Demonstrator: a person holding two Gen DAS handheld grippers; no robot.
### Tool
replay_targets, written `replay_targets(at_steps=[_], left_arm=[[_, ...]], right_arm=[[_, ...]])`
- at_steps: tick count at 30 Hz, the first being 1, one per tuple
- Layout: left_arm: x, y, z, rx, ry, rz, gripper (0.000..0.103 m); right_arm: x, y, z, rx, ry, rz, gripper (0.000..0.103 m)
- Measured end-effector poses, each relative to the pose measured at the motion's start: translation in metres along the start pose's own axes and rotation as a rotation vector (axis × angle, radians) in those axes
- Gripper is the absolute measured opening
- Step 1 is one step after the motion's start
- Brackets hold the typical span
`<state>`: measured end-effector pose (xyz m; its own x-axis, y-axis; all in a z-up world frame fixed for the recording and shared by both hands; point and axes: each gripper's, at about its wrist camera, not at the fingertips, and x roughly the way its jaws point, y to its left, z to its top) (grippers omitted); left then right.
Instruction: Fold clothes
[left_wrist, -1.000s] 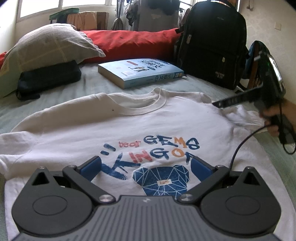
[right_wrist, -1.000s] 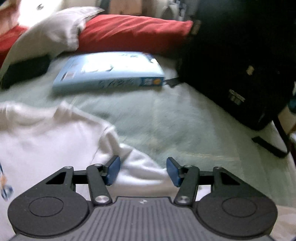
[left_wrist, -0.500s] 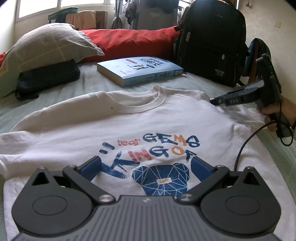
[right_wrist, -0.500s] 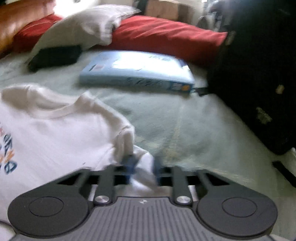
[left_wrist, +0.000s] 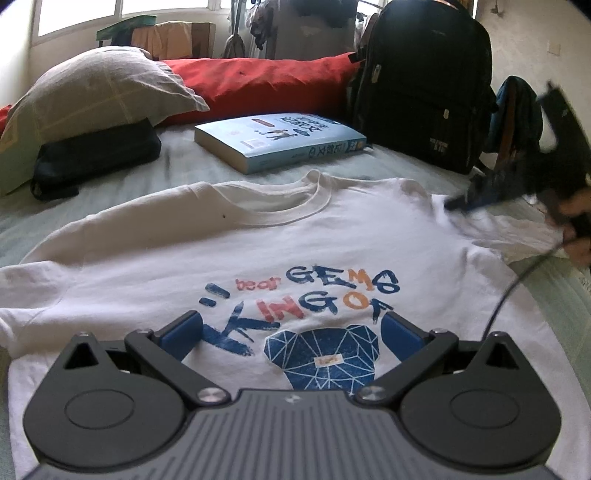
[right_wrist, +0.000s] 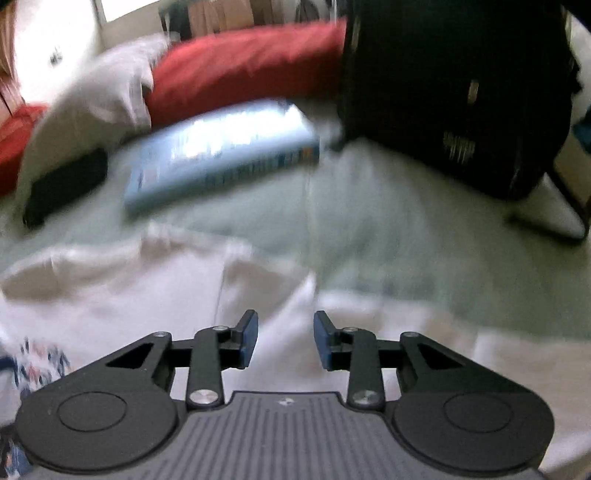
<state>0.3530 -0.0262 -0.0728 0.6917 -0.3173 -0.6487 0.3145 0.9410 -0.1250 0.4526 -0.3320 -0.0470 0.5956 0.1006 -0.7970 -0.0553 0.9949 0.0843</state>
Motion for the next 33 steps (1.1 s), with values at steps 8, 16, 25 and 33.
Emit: replay_targets(at_steps=[8,16,25,33], left_arm=[[0.000,0.001,0.001,-0.006,0.000,-0.003,0.102],[0.001,0.001,0.000,-0.002,0.001,-0.001,0.102],[-0.001,0.002,0.000,-0.010,-0.005,-0.008,0.102],[0.001,-0.002,-0.001,0.007,0.002,-0.001,0.102]], right_arm=[[0.035,-0.016,0.030,0.069,-0.038,-0.073,0.050],[0.017,0.029,0.024,-0.027,-0.010,-0.052,0.067],[0.033,0.006,0.043,0.002,-0.100,-0.008,0.085],[-0.045,-0.002,-0.025,-0.122,-0.154,0.002,0.088]])
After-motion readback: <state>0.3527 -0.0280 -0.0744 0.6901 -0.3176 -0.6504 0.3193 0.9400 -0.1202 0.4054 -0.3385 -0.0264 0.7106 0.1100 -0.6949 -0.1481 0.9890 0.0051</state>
